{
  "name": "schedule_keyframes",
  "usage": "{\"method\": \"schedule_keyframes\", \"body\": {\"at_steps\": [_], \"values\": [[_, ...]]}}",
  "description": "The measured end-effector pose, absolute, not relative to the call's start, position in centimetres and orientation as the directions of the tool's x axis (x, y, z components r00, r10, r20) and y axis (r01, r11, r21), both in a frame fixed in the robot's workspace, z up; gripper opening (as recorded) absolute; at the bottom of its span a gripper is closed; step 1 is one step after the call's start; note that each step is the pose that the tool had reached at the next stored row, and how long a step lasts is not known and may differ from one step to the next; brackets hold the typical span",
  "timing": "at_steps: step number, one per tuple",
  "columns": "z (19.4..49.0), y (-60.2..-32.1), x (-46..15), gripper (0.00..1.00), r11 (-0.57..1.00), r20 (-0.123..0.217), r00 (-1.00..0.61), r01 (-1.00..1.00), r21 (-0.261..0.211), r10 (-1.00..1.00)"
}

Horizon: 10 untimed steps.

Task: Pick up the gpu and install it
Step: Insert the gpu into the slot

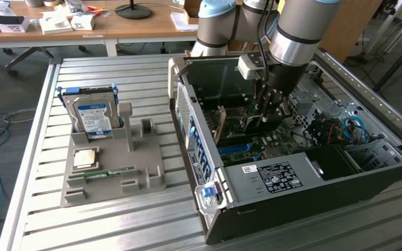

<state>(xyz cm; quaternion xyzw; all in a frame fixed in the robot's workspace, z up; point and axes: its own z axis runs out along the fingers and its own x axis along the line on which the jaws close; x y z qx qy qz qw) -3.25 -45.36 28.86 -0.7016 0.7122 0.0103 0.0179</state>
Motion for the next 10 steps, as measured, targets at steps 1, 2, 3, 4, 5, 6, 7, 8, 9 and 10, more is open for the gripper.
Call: {"method": "schedule_keyframes", "body": {"at_steps": [1,2,3,4,5,6,7,8,9,10], "values": [[28.86,-45.42,-3.25,0.26,0.015,-0.04,-0.015,-1.0,-0.01,-0.999],[28.86,-45.49,-3.25,0.26,0.015,-0.04,-0.015,-1.0,-0.01,-0.999],[28.87,-45.59,-3.25,0.26,0.015,-0.04,-0.015,-1.0,-0.01,-0.999],[28.86,-45.63,-3.26,0.26,0.015,-0.04,-0.015,-1.0,-0.01,-0.999],[28.86,-45.67,-3.26,0.26,0.015,-0.04,-0.015,-1.0,-0.01,-0.999],[28.86,-45.69,-3.26,0.26,0.015,-0.04,-0.015,-1.0,-0.01,-0.999],[28.86,-45.69,-3.25,0.26,0.015,-0.04,-0.015,-1.0,-0.01,-0.999],[28.86,-45.69,-3.25,0.26,0.015,-0.04,-0.015,-1.0,-0.01,-0.999],[28.82,-45.69,-3.26,0.26,0.015,-0.04,-0.015,-1.0,-0.01,-0.999],[28.74,-45.69,-3.26,0.26,0.015,-0.04,-0.015,-1.0,-0.01,-0.999]]}}
